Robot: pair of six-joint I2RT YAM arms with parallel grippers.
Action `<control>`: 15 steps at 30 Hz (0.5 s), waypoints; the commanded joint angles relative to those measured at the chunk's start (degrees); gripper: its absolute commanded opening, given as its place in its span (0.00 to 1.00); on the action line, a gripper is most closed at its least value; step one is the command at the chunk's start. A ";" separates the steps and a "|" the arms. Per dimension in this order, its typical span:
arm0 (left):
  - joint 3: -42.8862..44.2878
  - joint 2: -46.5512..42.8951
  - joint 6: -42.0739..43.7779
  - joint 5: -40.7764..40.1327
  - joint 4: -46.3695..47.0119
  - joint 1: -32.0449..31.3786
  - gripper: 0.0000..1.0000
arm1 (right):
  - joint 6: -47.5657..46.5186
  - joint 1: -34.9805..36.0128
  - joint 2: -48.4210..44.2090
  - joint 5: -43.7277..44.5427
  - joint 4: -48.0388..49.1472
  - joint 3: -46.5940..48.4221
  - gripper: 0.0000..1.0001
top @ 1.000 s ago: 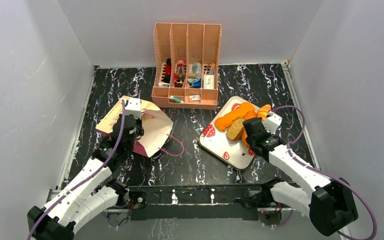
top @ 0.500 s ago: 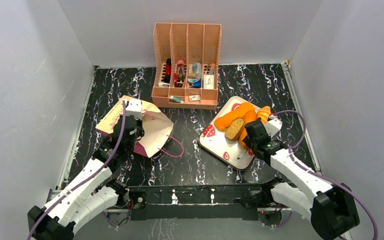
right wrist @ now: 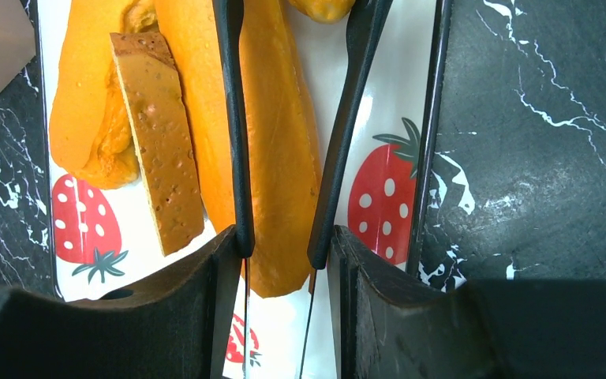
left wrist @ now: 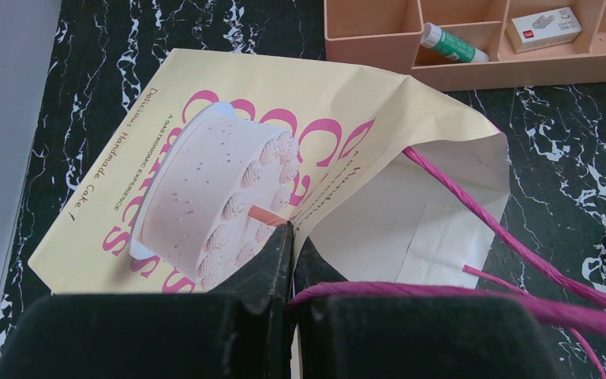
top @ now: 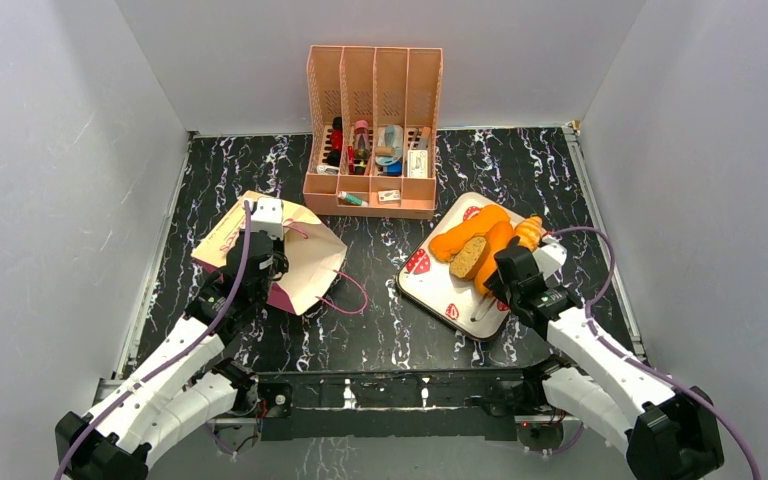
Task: Take the fake bread out of the paper bag
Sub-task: Place the fake bread in the container.
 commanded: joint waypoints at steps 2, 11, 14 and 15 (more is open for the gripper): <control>0.09 -0.81 -0.49 0.32 1.52 -0.15 0.00 | 1.55 -0.08 -2.30 -0.32 0.01 -0.34 0.40; -0.01 -0.68 -0.49 0.41 1.57 -0.13 0.00 | 2.15 -0.07 -5.18 -1.97 -0.69 -0.61 0.40; -0.02 -0.65 -0.43 0.45 1.57 -0.14 0.00 | 2.19 -0.08 -5.99 -2.17 -0.89 -0.46 0.39; 0.02 -0.63 -0.40 0.45 1.53 -0.12 0.00 | 2.23 -0.08 -6.17 -2.24 -0.96 -0.37 0.39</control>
